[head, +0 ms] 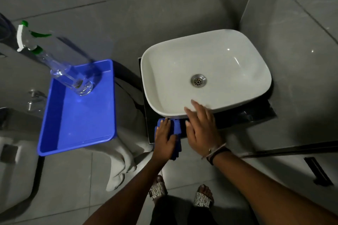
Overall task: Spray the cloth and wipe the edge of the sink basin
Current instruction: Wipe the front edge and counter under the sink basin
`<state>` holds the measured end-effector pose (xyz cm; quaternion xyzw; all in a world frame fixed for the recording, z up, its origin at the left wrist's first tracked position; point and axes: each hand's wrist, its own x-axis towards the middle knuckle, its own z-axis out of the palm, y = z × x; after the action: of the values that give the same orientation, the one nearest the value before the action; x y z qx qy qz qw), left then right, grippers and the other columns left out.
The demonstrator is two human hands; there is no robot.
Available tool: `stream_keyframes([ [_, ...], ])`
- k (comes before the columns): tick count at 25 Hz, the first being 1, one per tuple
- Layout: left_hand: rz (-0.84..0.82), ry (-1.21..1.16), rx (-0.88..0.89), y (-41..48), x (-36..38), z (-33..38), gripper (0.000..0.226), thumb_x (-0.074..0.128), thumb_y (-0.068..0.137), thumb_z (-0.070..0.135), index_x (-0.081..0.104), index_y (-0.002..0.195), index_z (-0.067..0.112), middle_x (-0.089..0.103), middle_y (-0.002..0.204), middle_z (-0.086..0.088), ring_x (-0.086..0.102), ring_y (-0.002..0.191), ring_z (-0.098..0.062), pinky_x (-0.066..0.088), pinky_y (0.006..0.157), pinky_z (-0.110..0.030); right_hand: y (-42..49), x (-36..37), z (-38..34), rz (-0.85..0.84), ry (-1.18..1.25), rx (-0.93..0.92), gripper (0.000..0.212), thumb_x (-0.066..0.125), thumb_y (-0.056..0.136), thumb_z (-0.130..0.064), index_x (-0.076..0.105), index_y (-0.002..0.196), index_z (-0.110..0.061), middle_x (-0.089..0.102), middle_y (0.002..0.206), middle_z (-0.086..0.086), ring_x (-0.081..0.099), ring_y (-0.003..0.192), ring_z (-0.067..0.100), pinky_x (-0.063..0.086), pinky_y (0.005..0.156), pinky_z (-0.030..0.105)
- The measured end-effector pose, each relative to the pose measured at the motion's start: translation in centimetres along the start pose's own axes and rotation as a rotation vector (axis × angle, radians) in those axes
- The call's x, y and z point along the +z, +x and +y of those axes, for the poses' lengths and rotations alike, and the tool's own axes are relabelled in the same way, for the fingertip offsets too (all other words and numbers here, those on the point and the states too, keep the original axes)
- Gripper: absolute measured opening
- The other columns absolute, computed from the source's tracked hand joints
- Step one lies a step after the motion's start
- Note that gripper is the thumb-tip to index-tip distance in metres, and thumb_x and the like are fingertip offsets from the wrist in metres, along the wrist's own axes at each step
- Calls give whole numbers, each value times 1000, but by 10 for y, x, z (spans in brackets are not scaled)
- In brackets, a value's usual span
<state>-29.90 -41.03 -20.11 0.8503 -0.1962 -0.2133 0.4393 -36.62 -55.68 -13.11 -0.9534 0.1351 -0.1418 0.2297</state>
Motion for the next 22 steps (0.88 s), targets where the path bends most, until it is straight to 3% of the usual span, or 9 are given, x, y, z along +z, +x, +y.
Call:
stream_keyframes([
  [2, 40, -351, -214, 1, -23, 10, 43, 41, 95, 2, 57, 134, 11, 56, 141, -11, 51, 132, -29, 41, 113, -38, -35, 19, -17, -53, -13, -62, 45, 48, 83, -22, 50, 127, -15, 45, 142, 14, 44, 127, 31, 41, 106, 43],
  [3, 103, -368, -243, 0, -35, 13, 40, 42, 93, 1, 63, 126, 9, 64, 130, -12, 58, 124, -30, 46, 108, -43, -41, 33, -28, -131, -26, -56, 47, 48, 81, -24, 50, 128, -14, 45, 141, 14, 44, 128, 32, 44, 105, 45],
  [6, 296, -12, 29, -18, -72, 25, 29, 46, 90, 18, 71, 105, 16, 71, 104, 0, 67, 101, -18, 56, 87, -50, -25, 76, -57, -382, -81, 68, 65, 42, 87, -36, 29, 146, -10, 30, 155, 17, 24, 145, 36, 25, 119, 51],
  [8, 358, 223, 390, -12, -88, 35, 31, 47, 93, 28, 68, 113, 17, 66, 126, -4, 56, 126, -14, 44, 107, -49, -2, 101, -65, -401, -100, 151, 68, 32, 93, -43, 18, 151, -9, 26, 157, 17, 21, 147, 35, 15, 121, 50],
  [10, 307, 445, 566, 16, -89, 54, 55, 40, 97, 45, 49, 143, 16, 36, 159, -8, 25, 152, -22, 14, 125, -45, 12, 115, -61, -362, -19, 255, 65, 33, 93, -42, 24, 149, -11, 31, 156, 13, 27, 145, 32, 20, 120, 47],
  [12, 150, 596, 413, 53, -82, 76, 83, 33, 95, 62, 17, 158, 11, 5, 168, -11, 2, 156, -26, -1, 127, -44, 13, 127, -57, -366, -29, 295, 68, 36, 87, -45, 29, 146, -14, 35, 153, 10, 33, 141, 31, 26, 117, 46],
  [14, -12, 686, 187, 81, -71, 87, 97, 32, 92, 71, 4, 159, 7, -5, 168, -15, -4, 156, -28, 2, 127, -49, 5, 135, -55, -384, -147, 253, 71, 29, 87, -54, 29, 144, -12, 39, 150, 11, 35, 138, 32, 24, 118, 45],
  [17, -53, 810, 119, 92, -63, 76, 108, 25, 85, 81, 4, 158, 4, -3, 167, -17, -1, 156, -29, 2, 126, -50, 2, 143, -53, -348, -187, 198, 74, 10, 92, -58, 28, 145, -10, 33, 152, 13, 27, 141, 32, 7, 119, 42],
  [22, 10, 821, 167, 95, -60, 67, 109, 14, 83, 85, 9, 158, 6, 4, 167, -19, 4, 155, -31, 6, 127, -48, -2, 143, -42, -367, -103, 191, 66, 23, 95, -53, 15, 151, -19, 24, 159, 7, 19, 147, 27, 12, 120, 45],
])
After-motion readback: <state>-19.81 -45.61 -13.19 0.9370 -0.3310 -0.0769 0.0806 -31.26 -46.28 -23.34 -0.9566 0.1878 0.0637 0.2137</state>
